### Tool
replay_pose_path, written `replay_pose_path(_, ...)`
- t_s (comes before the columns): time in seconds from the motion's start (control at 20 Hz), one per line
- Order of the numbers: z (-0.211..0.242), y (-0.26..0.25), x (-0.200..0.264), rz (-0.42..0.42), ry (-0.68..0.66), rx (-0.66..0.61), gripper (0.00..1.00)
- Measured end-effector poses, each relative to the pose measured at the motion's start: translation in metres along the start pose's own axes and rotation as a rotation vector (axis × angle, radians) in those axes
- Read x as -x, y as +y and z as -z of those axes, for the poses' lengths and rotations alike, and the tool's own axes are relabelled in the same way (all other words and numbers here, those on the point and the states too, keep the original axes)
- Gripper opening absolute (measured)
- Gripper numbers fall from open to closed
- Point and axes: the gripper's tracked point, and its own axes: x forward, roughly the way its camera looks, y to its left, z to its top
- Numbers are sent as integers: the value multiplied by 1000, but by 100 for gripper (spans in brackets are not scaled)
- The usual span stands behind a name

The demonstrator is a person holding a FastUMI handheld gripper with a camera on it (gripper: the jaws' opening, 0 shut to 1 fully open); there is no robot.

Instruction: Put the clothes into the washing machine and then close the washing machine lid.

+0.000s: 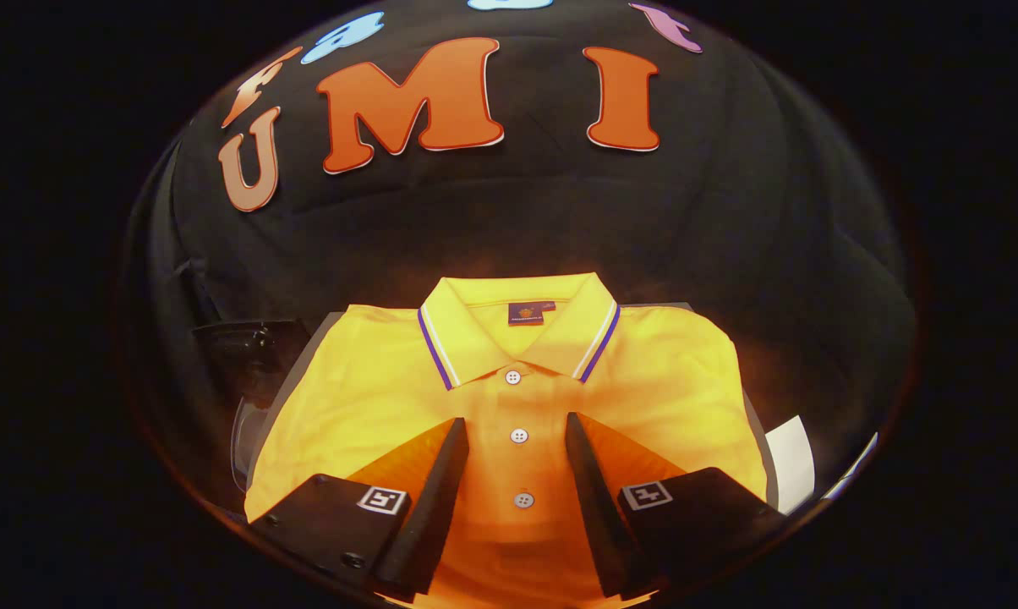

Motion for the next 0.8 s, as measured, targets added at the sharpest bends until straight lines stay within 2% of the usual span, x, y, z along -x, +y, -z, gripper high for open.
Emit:
replay_pose_path(0.1, 0, 4, -1, -19, 17, 10, 64)
replay_pose_path(0.15, 1, 3, -2, -15, 29, 5, 52)
replay_pose_path(0.25, 1, 2, -2, 0, 63, -3, 47)
replay_pose_path(0.3, 0, 8, -1, -23, 80, -2, 48)
replay_pose_path(0.4, -3, 7, -5, 2, 76, -36, 15)
replay_pose_path(0.6, -2, 8, -5, -7, 62, -41, 15)
replay_pose_path(0.8, -5, 9, 1, -107, 21, -165, 15)
